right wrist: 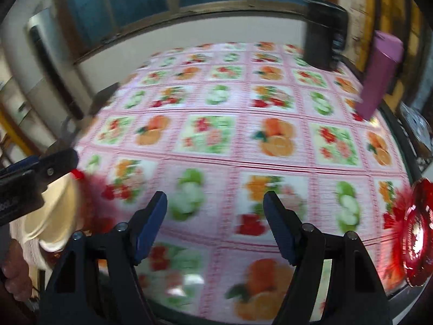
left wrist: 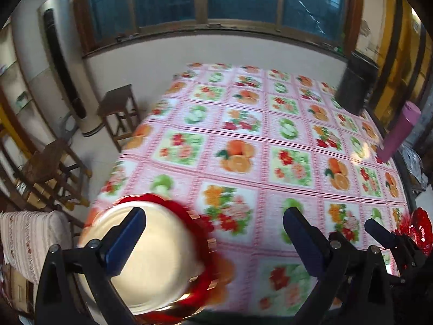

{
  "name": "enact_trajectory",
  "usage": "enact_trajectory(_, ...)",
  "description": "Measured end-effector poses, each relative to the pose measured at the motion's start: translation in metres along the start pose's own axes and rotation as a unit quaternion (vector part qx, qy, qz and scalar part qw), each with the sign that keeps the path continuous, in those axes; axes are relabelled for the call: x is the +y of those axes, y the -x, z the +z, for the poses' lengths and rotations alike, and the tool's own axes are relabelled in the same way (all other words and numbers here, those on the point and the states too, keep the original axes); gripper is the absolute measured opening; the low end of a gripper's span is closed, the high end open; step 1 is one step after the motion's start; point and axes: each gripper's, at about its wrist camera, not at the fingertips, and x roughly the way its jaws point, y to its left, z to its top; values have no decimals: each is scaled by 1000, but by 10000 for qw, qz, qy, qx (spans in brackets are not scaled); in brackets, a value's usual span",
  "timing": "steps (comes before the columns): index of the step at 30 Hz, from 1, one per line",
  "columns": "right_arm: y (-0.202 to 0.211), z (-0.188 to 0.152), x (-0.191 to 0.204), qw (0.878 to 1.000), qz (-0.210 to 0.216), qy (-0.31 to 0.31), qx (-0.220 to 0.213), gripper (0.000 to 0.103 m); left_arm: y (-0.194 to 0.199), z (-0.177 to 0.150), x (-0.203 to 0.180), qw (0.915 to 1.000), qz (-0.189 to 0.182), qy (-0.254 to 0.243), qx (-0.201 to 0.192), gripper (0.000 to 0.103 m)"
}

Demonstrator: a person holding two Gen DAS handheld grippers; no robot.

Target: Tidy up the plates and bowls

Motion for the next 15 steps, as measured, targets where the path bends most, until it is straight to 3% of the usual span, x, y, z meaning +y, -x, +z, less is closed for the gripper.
enact_trajectory(8, 23, -13, 98, 9944, 502, 895, -243, 74, 27, -20, 72, 9985, 332, 419, -98, 103)
enact_trajectory(15, 34, -23, 148, 9886, 730, 1268, -355, 74, 36, -37, 112, 9973, 473, 559, -32, 103)
